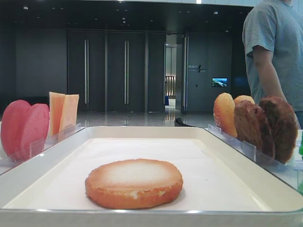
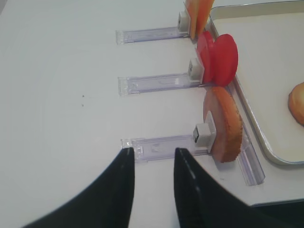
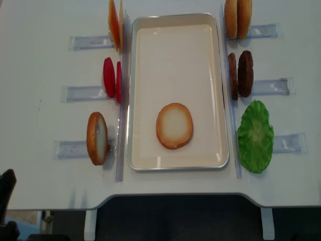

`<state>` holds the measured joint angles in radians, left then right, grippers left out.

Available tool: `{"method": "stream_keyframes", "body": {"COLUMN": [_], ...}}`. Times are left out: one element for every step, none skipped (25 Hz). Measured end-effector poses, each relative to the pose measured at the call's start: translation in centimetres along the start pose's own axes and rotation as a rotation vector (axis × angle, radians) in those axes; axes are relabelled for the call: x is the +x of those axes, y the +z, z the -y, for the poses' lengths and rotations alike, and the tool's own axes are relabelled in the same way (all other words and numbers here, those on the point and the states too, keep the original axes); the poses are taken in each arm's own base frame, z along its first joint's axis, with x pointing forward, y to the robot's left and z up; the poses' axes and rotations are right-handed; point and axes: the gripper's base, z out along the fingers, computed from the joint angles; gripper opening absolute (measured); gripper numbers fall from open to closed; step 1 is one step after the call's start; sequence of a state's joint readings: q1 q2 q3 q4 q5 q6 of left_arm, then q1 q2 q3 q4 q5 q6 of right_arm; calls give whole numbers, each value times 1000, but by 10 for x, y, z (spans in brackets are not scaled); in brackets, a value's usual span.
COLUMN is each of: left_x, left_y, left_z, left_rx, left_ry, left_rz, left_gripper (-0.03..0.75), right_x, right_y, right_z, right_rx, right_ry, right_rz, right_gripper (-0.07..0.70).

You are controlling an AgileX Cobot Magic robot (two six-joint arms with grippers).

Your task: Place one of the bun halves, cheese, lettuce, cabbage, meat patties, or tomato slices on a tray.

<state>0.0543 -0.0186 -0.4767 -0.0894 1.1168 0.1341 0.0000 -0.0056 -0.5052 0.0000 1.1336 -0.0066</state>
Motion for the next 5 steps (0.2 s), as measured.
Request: {"method": "stream_keyframes", "body": {"left_x": [0, 0, 0, 0, 0], "left_y": [0, 0, 0, 0, 0], "left_z": [0, 0, 0, 0, 0], "left_rx": [0, 0, 0, 0, 0], "left_ry": [0, 0, 0, 0, 0], "left_rz": [0, 0, 0, 0, 0], "left_gripper": [213, 208, 204, 200, 195], "right_x": [0, 0, 0, 0, 0], "right_y": [0, 0, 0, 0, 0], "right_z": [0, 0, 0, 0, 0], "right_rx": [0, 0, 0, 0, 0], "right_ry": [0, 0, 0, 0, 0], "right_rz": [0, 0, 0, 0, 0], "right_gripper": [547, 547, 547, 547, 547]}}
